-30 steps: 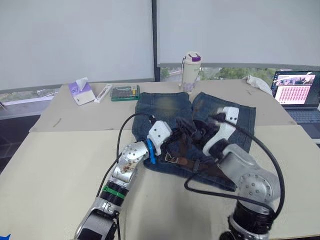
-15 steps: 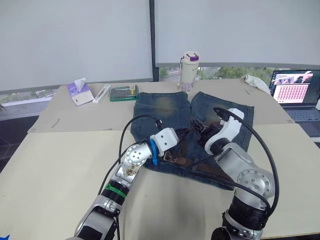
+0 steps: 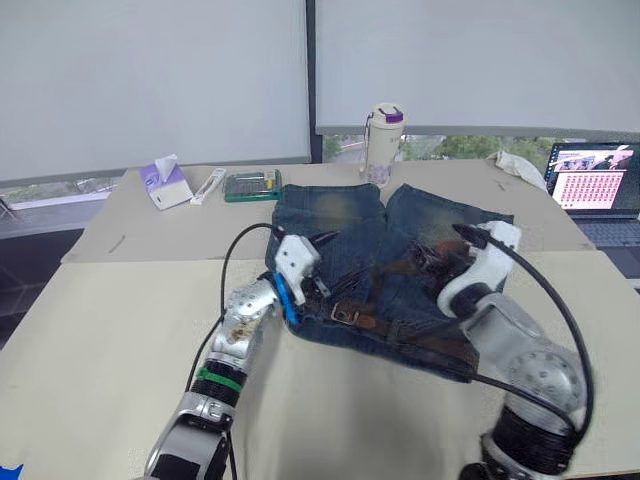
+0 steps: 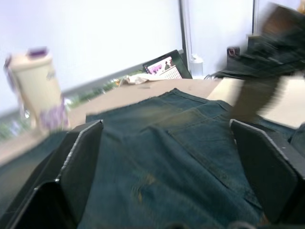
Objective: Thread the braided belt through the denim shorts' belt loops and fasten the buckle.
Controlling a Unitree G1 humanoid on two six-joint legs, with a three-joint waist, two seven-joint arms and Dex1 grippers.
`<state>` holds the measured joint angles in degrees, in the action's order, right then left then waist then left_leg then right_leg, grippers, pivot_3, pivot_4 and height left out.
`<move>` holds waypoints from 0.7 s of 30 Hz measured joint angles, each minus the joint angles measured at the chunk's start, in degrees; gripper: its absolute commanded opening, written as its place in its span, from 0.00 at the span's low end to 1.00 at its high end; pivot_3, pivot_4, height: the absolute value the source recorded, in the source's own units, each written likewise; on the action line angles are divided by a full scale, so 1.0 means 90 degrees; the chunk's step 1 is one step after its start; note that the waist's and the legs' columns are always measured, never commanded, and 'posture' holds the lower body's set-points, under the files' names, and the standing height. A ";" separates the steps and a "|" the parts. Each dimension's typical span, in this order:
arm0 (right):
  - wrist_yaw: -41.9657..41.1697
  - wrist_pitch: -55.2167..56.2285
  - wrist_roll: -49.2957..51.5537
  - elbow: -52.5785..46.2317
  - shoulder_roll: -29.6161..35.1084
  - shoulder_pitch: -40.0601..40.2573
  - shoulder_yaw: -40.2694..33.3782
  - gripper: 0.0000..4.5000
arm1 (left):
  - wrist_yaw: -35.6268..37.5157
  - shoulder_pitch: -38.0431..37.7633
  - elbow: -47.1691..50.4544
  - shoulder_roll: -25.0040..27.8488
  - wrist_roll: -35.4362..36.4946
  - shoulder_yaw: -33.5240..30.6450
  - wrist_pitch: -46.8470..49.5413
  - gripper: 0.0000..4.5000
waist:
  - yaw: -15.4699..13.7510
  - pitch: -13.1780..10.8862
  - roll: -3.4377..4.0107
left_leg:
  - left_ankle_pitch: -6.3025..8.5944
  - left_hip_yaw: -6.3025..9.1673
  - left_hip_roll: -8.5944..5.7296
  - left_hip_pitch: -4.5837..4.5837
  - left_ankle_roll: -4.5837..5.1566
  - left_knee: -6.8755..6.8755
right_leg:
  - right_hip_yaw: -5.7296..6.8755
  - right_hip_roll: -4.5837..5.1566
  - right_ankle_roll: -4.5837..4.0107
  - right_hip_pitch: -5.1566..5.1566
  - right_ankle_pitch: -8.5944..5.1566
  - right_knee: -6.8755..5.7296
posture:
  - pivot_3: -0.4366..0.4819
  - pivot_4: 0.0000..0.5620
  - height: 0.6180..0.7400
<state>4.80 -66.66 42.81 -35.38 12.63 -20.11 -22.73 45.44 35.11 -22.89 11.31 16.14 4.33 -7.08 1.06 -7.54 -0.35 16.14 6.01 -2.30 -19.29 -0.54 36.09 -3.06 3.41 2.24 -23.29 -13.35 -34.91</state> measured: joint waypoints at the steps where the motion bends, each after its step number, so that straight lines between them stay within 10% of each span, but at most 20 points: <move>1: -0.0108 -0.0020 0.0000 -0.0003 0.0202 0.0084 0.0002 0.00 | 0.0096 0.0087 -0.0166 0.0081 0.0083 -0.0120 0.0117 0.97 | 0.0004 0.0000 0.0000 | 0.0000 -0.0001 -0.0001 0.0000 0.0001 -0.0001 | 0.0004 -0.0004 0.0025 0.0001 -0.0015 0.0000 | 0.48 0.27 1.00; 5: -0.0564 -0.0239 0.0007 -0.0033 0.1095 0.0172 0.0425 0.00 | 0.0691 0.0349 -0.0804 0.0107 0.0176 -0.0107 0.0349 0.91 | 0.0036 0.0000 0.0001 | -0.0001 0.0001 0.0002 0.0000 0.0002 0.0000 | 0.0017 -0.0007 0.0028 0.0009 -0.0018 0.0000 | 0.48 0.27 1.00; 17: -0.1071 -0.0179 -0.0363 -0.0101 0.1921 0.0352 0.0833 0.00 | 0.2231 0.0357 -0.1161 0.0122 0.0204 0.0076 0.0665 0.05 | -0.0023 -0.0003 -0.0004 | -0.0001 0.0008 0.0001 -0.0005 0.0002 0.0010 | 0.0026 -0.0002 0.0002 0.0013 -0.0003 0.0000 | 0.48 0.27 1.00; 21: -0.1132 -0.0159 -0.0440 -0.0062 0.1922 0.0347 0.0834 0.00 | 0.2415 0.0245 -0.1169 0.0144 0.0037 0.0239 0.0545 0.01 | -0.0026 -0.0003 -0.0004 | -0.0001 0.0010 0.0001 -0.0005 0.0002 0.0012 | 0.0027 -0.0001 -0.0012 0.0014 0.0006 0.0000 | 0.48 0.27 1.00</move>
<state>-5.39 -68.09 38.85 -35.94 29.93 -16.99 -15.22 67.17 37.32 -33.41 12.60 16.47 6.49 -2.17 0.82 -7.56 -0.38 16.13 6.10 -2.29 -19.33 -0.52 36.19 -2.82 3.40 2.13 -23.17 -13.30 -34.91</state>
